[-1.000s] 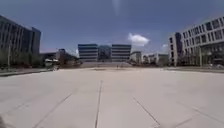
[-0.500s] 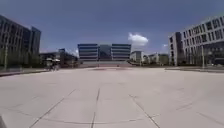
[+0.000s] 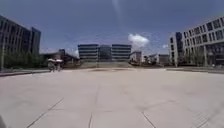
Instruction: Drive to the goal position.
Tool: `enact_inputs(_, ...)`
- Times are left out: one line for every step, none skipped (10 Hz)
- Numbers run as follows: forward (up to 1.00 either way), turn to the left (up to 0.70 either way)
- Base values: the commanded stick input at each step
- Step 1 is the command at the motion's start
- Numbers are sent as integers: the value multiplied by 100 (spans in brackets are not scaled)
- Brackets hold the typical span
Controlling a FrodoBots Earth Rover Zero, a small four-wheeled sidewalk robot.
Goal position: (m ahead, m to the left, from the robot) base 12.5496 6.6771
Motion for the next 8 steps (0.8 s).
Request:
enact_inputs(85, -4)
enact_inputs(85, -4)
enact_inputs(85, -4)
enact_inputs(85, 0)
enact_inputs(79, 11)
enact_inputs(76, 31)
enact_inputs(77, 38)
enact_inputs(77, 33)
